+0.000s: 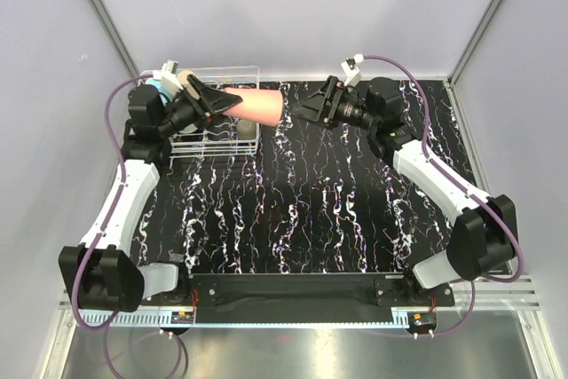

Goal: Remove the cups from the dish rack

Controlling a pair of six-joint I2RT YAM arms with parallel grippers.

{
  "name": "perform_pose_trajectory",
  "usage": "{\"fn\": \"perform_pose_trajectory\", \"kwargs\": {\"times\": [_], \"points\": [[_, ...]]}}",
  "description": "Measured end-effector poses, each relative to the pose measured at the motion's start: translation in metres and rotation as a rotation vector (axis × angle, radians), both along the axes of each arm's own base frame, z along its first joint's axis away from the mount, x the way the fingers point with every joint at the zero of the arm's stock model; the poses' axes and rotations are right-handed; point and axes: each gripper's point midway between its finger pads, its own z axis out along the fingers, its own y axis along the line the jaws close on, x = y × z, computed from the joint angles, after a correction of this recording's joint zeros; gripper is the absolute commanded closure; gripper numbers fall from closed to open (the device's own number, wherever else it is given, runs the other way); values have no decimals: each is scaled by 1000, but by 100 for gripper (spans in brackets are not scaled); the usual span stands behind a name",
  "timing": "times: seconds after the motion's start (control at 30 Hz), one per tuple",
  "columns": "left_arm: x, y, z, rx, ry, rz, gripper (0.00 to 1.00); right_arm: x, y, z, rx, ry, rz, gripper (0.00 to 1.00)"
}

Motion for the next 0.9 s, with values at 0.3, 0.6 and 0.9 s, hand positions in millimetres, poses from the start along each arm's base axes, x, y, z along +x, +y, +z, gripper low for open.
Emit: {"fn": "perform_pose_trajectory", "kwargs": {"times": [0.3, 0.6, 0.9], "points": [[-24, -47, 25, -124, -19, -141, 100, 0, 9, 32, 152, -57, 53, 39], [-21, -54, 5, -179, 58, -155, 79, -7, 9, 34, 205, -62, 79, 95], [-26, -57, 7, -190, 31, -186, 26, -11, 5, 42, 248, -33, 104, 100]]}}
